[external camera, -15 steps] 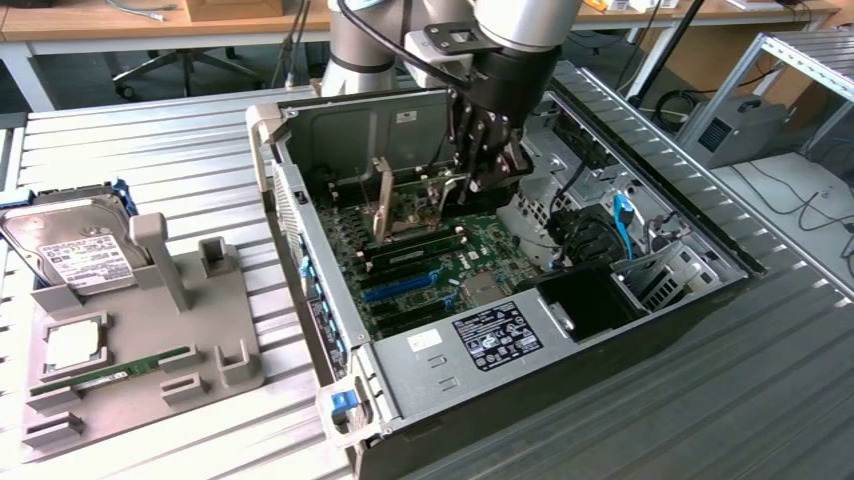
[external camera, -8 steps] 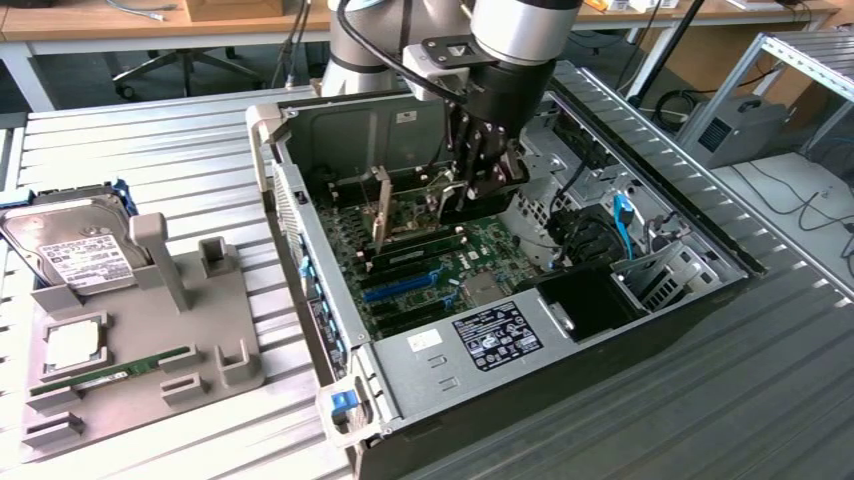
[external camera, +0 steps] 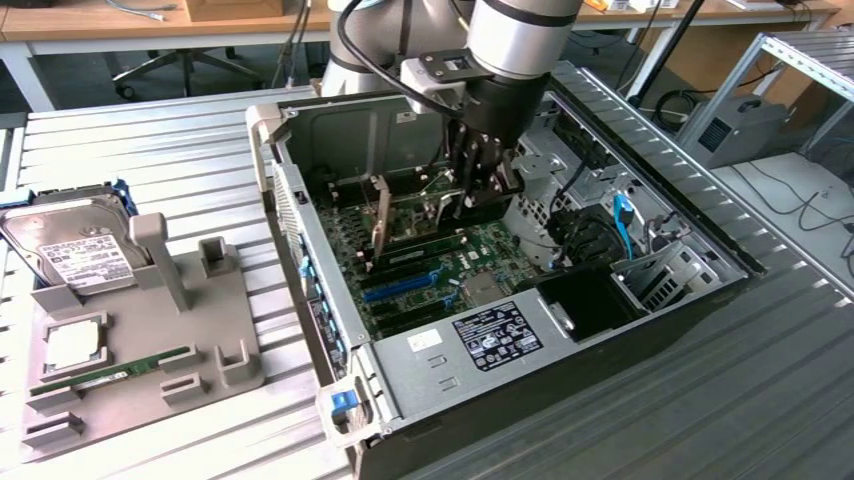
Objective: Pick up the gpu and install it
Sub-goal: 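Insert the gpu into the slot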
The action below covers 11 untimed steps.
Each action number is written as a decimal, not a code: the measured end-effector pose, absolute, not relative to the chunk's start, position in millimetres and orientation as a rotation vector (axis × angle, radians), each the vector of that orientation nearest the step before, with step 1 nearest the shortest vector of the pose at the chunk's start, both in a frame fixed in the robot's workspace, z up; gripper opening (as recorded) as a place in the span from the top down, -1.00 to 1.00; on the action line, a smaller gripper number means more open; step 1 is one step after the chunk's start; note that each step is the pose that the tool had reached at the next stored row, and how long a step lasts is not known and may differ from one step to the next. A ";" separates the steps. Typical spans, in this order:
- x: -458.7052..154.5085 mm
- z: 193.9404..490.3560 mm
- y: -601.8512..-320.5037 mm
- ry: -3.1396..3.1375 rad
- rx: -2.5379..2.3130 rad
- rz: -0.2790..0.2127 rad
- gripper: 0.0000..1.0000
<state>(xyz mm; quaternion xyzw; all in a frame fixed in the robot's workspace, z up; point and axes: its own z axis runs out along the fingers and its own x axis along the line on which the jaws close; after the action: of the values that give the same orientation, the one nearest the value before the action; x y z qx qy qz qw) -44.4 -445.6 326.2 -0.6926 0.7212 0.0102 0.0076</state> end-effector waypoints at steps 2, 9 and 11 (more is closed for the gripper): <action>-44.5 324.4 -445.6 2.255 -2.165 0.032 0.45; -46.0 317.0 -445.6 2.254 -2.166 0.031 0.45; -46.6 315.5 -445.6 2.253 -2.166 0.030 0.45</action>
<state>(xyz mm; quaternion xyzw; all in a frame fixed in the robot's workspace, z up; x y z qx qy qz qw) -46.6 -445.6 315.5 -0.6930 0.7208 0.0097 0.0081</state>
